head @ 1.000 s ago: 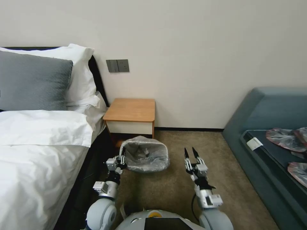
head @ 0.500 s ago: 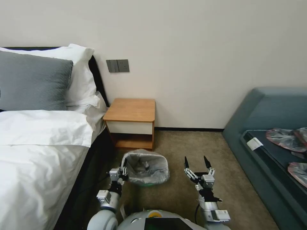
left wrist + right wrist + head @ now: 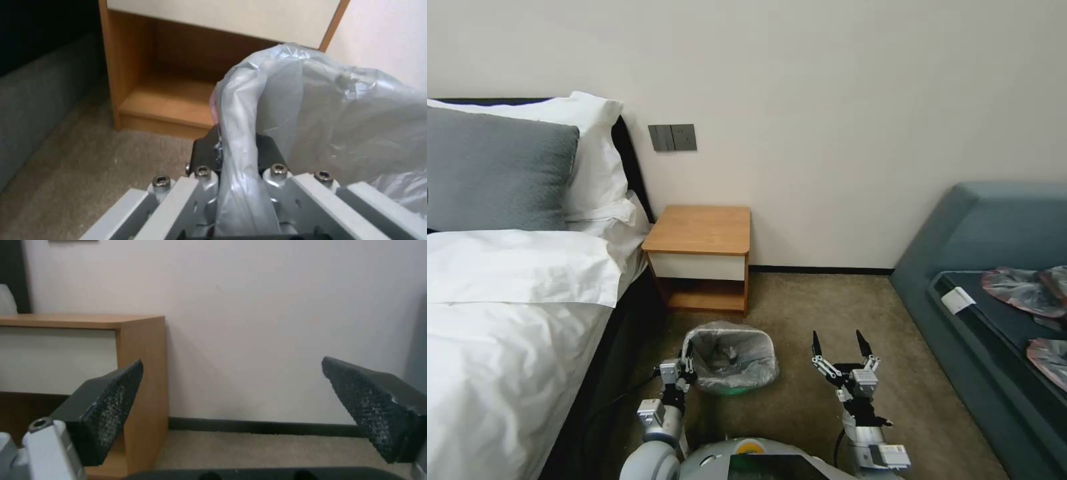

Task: Pick up the garbage bag from the table and place it over the trash can.

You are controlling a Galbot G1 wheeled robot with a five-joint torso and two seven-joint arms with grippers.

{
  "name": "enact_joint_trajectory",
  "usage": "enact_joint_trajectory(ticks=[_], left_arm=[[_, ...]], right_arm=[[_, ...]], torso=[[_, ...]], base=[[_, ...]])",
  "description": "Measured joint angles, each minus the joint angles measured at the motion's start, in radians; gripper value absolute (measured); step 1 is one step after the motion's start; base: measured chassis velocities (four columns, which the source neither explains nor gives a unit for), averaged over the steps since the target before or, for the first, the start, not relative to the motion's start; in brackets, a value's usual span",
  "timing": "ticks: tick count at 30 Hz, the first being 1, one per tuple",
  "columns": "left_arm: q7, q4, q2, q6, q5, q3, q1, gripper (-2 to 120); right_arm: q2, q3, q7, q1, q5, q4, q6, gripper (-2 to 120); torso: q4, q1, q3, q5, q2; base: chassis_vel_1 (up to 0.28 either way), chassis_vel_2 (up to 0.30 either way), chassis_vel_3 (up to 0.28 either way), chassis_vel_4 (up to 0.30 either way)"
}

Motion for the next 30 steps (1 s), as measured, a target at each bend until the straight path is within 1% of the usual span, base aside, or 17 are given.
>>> enact_joint_trajectory(ticks=[2, 4, 6, 7, 11, 24, 25, 26, 30], left_arm=[[-0.003, 0.014, 0.002, 0.026, -0.024, -0.003, -0.019, 5], [-0.003, 0.016, 0.002, 0.03, -0.028, -0.003, -0.022, 5], [-0.003, 0.024, 0.004, 0.062, -0.048, -0.005, -0.036, 5], [-0.003, 0.024, 0.004, 0.062, -0.048, -0.005, -0.036, 5], [-0.007, 0.031, 0.0, 0.107, -0.077, -0.004, -0.047, 5], [-0.025, 0.051, -0.009, 0.124, -0.087, -0.001, -0.058, 5], [-0.024, 0.052, -0.009, 0.123, -0.084, -0.001, -0.059, 9], [-0.024, 0.052, -0.009, 0.123, -0.084, -0.001, -0.059, 9], [-0.016, 0.054, -0.011, 0.112, -0.055, -0.001, -0.066, 27]], right_arm=[[0.0, -0.001, 0.0, 0.002, 0.001, -0.002, -0.001, 100], [0.001, -0.001, 0.0, 0.002, 0.001, -0.002, -0.001, 100], [0.002, -0.004, 0.0, 0.005, 0.002, -0.005, -0.003, 100], [0.002, -0.004, 0.0, 0.005, 0.002, -0.005, -0.003, 100], [0.005, -0.008, -0.002, 0.015, 0.002, -0.02, -0.001, 100], [0.01, -0.019, -0.006, 0.023, 0.002, -0.029, -0.003, 100], [0.01, -0.019, -0.006, 0.023, 0.002, -0.03, -0.003, 100], [0.01, -0.019, -0.006, 0.023, 0.002, -0.03, -0.003, 100], [0.011, -0.02, -0.006, 0.024, 0.005, -0.031, -0.004, 100]], torso=[[0.0, 0.0, 0.0, 0.0, 0.0], [0.0, 0.0, 0.0, 0.0, 0.0], [0.0, 0.0, 0.0, 0.0, 0.0], [0.0, 0.0, 0.0, 0.0, 0.0], [0.0, 0.0, 0.0, 0.0, 0.0], [0.0, 0.0, 0.0, 0.0, 0.0], [0.0, 0.0, 0.0, 0.0, 0.0], [0.0, 0.0, 0.0, 0.0, 0.0], [0.0, 0.0, 0.0, 0.0, 0.0]], base=[[0.0, 0.0, 0.0, 0.0], [0.0, 0.0, 0.0, 0.0], [0.0, 0.0, 0.0, 0.0], [0.0, 0.0, 0.0, 0.0], [0.0, 0.0, 0.0, 0.0], [0.0, 0.0, 0.0, 0.0], [0.0, 0.0, 0.0, 0.0], [0.0, 0.0, 0.0, 0.0], [0.0, 0.0, 0.0, 0.0]])
